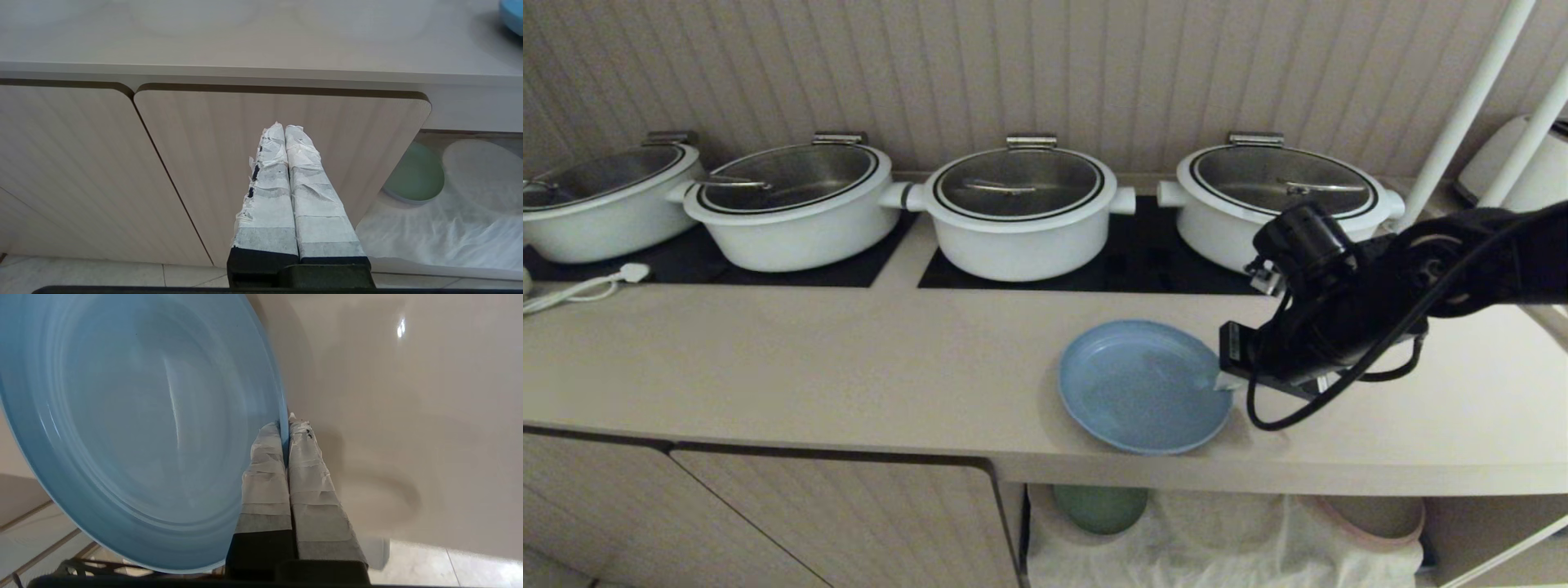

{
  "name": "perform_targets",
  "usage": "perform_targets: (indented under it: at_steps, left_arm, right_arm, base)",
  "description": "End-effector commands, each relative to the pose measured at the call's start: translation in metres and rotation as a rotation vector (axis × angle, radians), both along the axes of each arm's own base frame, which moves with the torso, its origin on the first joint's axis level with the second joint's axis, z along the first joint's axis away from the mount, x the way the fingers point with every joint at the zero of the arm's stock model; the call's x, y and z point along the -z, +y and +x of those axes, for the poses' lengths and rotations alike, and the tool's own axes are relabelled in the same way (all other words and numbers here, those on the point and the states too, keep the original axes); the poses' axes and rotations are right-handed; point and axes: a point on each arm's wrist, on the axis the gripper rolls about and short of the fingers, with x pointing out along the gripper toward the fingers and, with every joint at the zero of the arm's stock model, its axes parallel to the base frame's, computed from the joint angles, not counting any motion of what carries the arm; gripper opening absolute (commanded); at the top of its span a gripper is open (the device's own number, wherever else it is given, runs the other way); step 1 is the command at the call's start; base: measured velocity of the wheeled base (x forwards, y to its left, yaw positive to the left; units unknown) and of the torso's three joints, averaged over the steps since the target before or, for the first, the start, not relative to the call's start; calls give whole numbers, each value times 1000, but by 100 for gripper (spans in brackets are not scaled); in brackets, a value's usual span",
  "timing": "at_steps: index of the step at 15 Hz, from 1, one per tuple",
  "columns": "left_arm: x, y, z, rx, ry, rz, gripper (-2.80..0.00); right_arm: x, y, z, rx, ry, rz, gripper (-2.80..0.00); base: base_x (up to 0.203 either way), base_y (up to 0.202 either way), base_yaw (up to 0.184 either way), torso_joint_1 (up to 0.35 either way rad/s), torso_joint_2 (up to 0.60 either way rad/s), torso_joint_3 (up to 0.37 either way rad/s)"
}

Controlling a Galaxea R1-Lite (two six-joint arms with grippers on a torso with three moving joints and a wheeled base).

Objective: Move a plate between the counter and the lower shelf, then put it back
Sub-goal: Put the plate

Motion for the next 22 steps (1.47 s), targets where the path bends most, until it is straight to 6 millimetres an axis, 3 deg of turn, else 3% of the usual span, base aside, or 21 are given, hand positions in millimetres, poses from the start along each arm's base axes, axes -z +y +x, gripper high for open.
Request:
perform_targets:
  at_steps: [1, 7, 15, 16, 17, 22]
  left_arm:
    - [0, 0, 0, 0, 0, 0, -280]
    - [0, 0, 0, -1, 0, 0, -280]
    - [0, 0, 0, -1, 0, 0, -280]
    - [0, 0, 0, 0, 0, 0, -280]
    - [0, 0, 0, -1, 0, 0, -280]
    - [0, 0, 0, -1, 0, 0, -280]
  right_arm:
    - [3, -1, 5, 10, 1, 2, -280]
    - [4, -6, 19, 40, -8, 6, -280]
    - [4, -7, 20, 43, -10, 7, -280]
    - [3, -7, 19, 43, -10, 7, -32]
    - [3, -8, 20, 45, -12, 8, 0]
    - [1, -8, 19, 42, -17, 9, 0]
  base:
    - [0, 0, 0, 0, 0, 0]
    - [0, 0, 0, 0, 0, 0]
    - [0, 0, 0, 0, 0, 0]
    - [0, 0, 0, 0, 0, 0]
    - [0, 0, 0, 0, 0, 0]
    - [0, 0, 0, 0, 0, 0]
